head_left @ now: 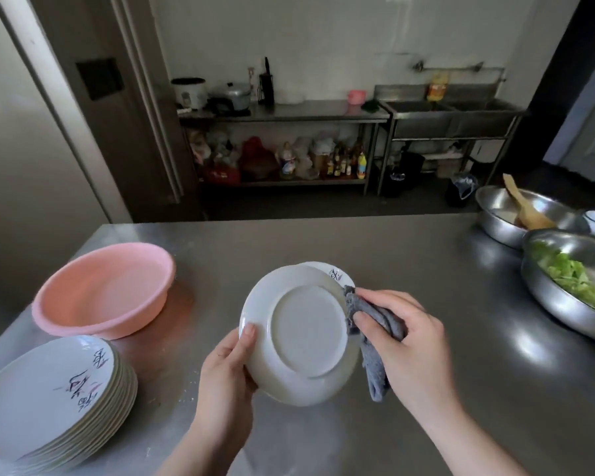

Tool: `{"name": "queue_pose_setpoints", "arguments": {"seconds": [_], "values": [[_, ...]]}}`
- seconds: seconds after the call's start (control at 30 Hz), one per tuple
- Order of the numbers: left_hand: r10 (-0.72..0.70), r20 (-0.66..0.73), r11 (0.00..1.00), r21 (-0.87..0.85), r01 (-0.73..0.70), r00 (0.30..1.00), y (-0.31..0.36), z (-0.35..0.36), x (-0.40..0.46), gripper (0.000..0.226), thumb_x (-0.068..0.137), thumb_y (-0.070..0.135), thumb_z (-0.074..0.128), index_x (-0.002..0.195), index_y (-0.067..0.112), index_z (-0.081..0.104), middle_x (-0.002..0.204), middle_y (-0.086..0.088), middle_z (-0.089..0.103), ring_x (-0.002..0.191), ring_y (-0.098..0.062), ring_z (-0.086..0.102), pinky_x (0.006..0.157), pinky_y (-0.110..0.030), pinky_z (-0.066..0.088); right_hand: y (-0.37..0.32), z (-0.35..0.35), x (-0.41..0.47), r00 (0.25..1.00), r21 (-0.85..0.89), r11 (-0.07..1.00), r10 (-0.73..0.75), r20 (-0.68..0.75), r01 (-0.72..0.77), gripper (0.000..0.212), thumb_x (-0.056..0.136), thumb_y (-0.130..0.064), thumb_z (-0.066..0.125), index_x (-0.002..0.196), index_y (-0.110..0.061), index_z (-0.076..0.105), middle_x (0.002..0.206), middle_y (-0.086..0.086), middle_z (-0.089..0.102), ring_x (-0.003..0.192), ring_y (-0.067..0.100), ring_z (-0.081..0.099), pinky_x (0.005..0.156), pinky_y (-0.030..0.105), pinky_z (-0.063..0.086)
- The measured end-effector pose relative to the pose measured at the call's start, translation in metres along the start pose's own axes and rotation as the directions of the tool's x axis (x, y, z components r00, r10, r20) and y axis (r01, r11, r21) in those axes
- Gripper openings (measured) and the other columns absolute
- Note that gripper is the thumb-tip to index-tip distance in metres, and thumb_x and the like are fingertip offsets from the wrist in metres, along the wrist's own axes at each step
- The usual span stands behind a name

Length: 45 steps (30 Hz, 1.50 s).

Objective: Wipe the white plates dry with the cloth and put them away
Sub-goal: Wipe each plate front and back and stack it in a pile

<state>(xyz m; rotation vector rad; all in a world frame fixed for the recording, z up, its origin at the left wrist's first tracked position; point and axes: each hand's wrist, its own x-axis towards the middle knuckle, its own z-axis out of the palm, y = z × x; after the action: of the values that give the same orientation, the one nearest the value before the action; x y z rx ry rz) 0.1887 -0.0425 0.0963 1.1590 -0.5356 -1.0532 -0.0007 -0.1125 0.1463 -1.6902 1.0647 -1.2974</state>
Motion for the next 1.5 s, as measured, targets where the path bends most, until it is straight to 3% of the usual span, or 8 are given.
{"name": "queue_pose_setpoints", "arguments": {"seconds": [0.13, 0.3, 0.5, 0.7, 0.87, 1.03, 1.23, 1.5], "values": [[0.077, 0.120, 0.994, -0.087, -0.067, 0.990, 0.042, 0.017, -0.001, 0.038, 0.092, 0.041, 0.051, 0.113, 0.016, 0.072, 0.117, -0.012, 0.070, 0.106, -0.024, 0.068, 0.083, -0.039, 0.051, -0.029, 0.014, 0.023, 0.984, -0.140, 0.976, -0.160, 0.074, 0.169, 0.031, 0.079, 0.001, 0.073, 0.099, -0.023, 0.075, 0.099, -0.021, 0.065, 0.097, 0.006, 0.063, 0.084, 0.016, 0.047], [0.186, 0.112, 0.971, -0.173, -0.165, 0.976, 0.084, 0.037, 0.000, 0.040, 0.085, 0.041, 0.063, 0.112, 0.012, 0.072, 0.116, -0.020, 0.068, 0.105, -0.031, 0.066, 0.084, -0.043, 0.049, -0.078, 0.036, 0.060, 0.882, -0.340, 0.821, -0.466, 0.068, 0.460, 0.031, 0.078, -0.006, 0.075, 0.105, -0.021, 0.074, 0.102, -0.016, 0.063, 0.100, 0.003, 0.053, 0.089, 0.012, 0.041], [0.297, 0.081, 0.921, -0.289, -0.263, 0.951, 0.128, 0.045, 0.008, 0.034, 0.092, 0.029, 0.051, 0.106, 0.008, 0.075, 0.109, -0.021, 0.071, 0.098, -0.030, 0.071, 0.068, -0.032, 0.059, -0.096, 0.029, 0.070, 0.635, -0.287, 0.567, -0.707, 0.311, 0.772, 0.034, 0.075, -0.003, 0.071, 0.104, -0.022, 0.074, 0.105, -0.011, 0.062, 0.097, 0.008, 0.054, 0.084, 0.020, 0.046], [0.408, 0.096, 0.905, -0.169, -0.389, 0.908, 0.151, 0.056, 0.004, 0.035, 0.072, 0.032, 0.068, 0.099, 0.010, 0.077, 0.098, -0.022, 0.073, 0.079, -0.027, 0.071, 0.058, -0.024, 0.055, -0.123, 0.033, 0.098, 0.748, -0.306, 0.732, -0.658, -0.086, 0.608, 0.035, 0.074, -0.001, 0.079, 0.105, -0.019, 0.075, 0.104, -0.014, 0.062, 0.101, 0.008, 0.058, 0.091, 0.009, 0.040], [0.432, 0.108, 0.892, -0.198, -0.406, 0.895, 0.161, 0.059, -0.001, 0.032, 0.083, 0.032, 0.063, 0.100, 0.008, 0.076, 0.100, -0.022, 0.073, 0.087, -0.031, 0.072, 0.067, -0.031, 0.059, -0.120, 0.039, 0.087, 0.630, -0.238, 0.594, -0.767, 0.123, 0.769, 0.034, 0.074, -0.009, 0.076, 0.106, -0.022, 0.075, 0.106, -0.012, 0.063, 0.099, 0.005, 0.056, 0.088, 0.013, 0.044], [0.385, 0.097, 0.906, -0.230, -0.356, 0.918, 0.154, 0.062, -0.003, 0.035, 0.084, 0.033, 0.060, 0.102, 0.007, 0.075, 0.101, -0.021, 0.072, 0.081, -0.022, 0.070, 0.059, -0.023, 0.054, -0.128, 0.043, 0.103, 0.803, -0.198, 0.788, -0.596, -0.004, 0.583, 0.033, 0.077, -0.004, 0.077, 0.105, -0.022, 0.074, 0.104, -0.013, 0.063, 0.104, 0.009, 0.058, 0.093, 0.012, 0.040], [0.325, 0.079, 0.905, -0.315, -0.286, 0.942, 0.149, 0.051, 0.009, 0.036, 0.096, 0.033, 0.049, 0.107, 0.010, 0.074, 0.110, -0.021, 0.071, 0.101, -0.031, 0.070, 0.070, -0.031, 0.058, -0.095, 0.040, 0.084, 0.693, -0.186, 0.673, -0.650, 0.312, 0.716, 0.033, 0.074, -0.009, 0.077, 0.102, -0.027, 0.075, 0.102, -0.020, 0.060, 0.097, 0.004, 0.055, 0.087, 0.013, 0.042], [0.315, -0.019, 0.937, -0.153, -0.314, 0.949, 0.135, 0.044, 0.019, 0.034, 0.084, 0.040, 0.061, 0.102, 0.016, 0.076, 0.104, -0.015, 0.074, 0.087, -0.020, 0.071, 0.068, -0.030, 0.055, -0.078, 0.027, 0.102, 0.894, -0.178, 0.878, -0.425, 0.142, 0.445, 0.034, 0.076, 0.001, 0.075, 0.096, -0.027, 0.076, 0.097, -0.020, 0.065, 0.098, 0.004, 0.060, 0.084, 0.006, 0.040]]}}
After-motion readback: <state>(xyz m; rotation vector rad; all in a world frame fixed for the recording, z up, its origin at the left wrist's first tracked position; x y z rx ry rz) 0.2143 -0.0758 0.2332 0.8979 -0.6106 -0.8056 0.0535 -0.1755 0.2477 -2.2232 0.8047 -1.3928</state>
